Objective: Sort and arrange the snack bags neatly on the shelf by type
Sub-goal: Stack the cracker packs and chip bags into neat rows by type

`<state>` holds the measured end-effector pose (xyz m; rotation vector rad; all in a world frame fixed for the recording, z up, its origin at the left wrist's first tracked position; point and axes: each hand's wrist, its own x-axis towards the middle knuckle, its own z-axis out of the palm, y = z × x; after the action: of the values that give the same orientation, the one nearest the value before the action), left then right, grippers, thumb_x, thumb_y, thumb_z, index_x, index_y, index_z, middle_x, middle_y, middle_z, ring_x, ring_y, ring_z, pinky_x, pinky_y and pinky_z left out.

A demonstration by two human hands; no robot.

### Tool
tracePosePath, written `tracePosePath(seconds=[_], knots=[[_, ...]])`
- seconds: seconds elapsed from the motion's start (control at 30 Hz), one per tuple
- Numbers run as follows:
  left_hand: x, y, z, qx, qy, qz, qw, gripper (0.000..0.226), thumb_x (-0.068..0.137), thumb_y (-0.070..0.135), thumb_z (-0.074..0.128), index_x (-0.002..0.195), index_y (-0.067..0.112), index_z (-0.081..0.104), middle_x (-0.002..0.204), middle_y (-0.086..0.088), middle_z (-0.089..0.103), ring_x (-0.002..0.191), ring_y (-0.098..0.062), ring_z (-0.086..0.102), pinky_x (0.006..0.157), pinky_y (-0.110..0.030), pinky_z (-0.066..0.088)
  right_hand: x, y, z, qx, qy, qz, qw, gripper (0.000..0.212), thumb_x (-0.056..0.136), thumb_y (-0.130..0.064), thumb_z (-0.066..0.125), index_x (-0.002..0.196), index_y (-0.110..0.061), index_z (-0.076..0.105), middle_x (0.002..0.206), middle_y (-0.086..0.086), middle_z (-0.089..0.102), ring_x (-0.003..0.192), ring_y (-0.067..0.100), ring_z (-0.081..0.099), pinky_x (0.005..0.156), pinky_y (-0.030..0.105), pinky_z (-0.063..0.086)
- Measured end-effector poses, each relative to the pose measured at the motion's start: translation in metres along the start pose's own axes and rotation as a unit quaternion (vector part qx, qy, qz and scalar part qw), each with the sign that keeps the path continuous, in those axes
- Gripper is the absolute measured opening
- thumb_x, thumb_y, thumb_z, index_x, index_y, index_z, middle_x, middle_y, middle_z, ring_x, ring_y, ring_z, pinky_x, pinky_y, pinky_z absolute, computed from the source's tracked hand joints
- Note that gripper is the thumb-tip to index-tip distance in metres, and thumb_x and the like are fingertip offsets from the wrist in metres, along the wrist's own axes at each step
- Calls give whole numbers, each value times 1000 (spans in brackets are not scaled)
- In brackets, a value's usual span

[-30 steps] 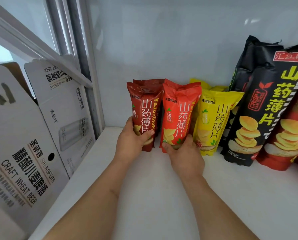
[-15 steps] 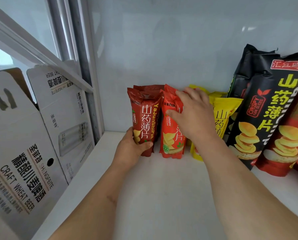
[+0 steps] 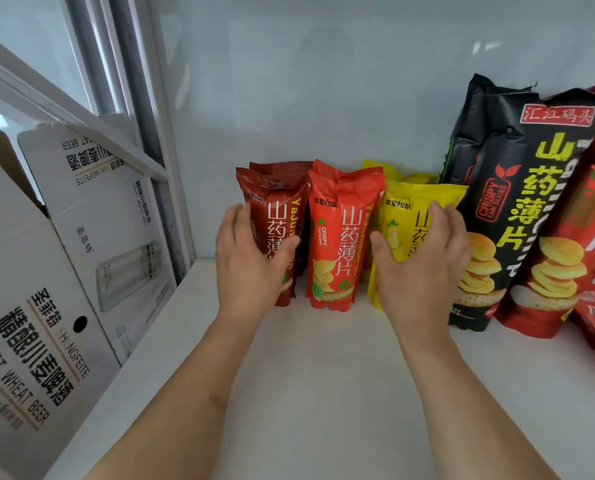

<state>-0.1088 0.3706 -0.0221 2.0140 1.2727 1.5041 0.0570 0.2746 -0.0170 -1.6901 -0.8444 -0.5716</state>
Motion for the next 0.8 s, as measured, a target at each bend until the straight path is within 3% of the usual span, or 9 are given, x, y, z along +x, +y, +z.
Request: tracePosePath(seconds=[0.07,0.17,0.27,0.47,0.8], knots=[[1,15,5,23,50,97,994,71,91,50,65,147,12,43,156,-7,36,145,-23,30,118,-44,32,-12,13,-1,-6,-10,39,999,85,83,-43,73,149,-8,34,153,16,33,140,33,29,114,46,26],[5,36,18,56,61,212,974,59,94,48,61,136,8,56,149,-12,46,143,-32,33,119,-42,24,-27,28,1,-11,-42,80,996,93,81,-41,76,152,-6,26,154,19,33,140,34,29,114,46,26],[17,50,31,117,62,306,943,55,93,50,60,128,7,64,141,-15,56,139,-38,40,117,-50,31,-32,38,6,-21,-83,130,988,99,81,-45,75,153,-4,20,154,19,33,141,35,30,112,46,29],[35,61,43,254,-3,338,906,64,86,58,48,129,13,65,133,-7,64,138,-41,42,116,-56,25,-34,50,17,-19,-146,201,968,101,79,-52,73,152,-7,20,145,18,43,131,36,45,100,47,43],[34,57,45,268,16,354,896,51,85,52,54,122,20,70,129,-8,64,134,-44,45,114,-59,27,-27,62,31,-102,-162,225,955,91,78,-59,71,142,-7,33,133,17,49,121,37,51,92,45,44]])
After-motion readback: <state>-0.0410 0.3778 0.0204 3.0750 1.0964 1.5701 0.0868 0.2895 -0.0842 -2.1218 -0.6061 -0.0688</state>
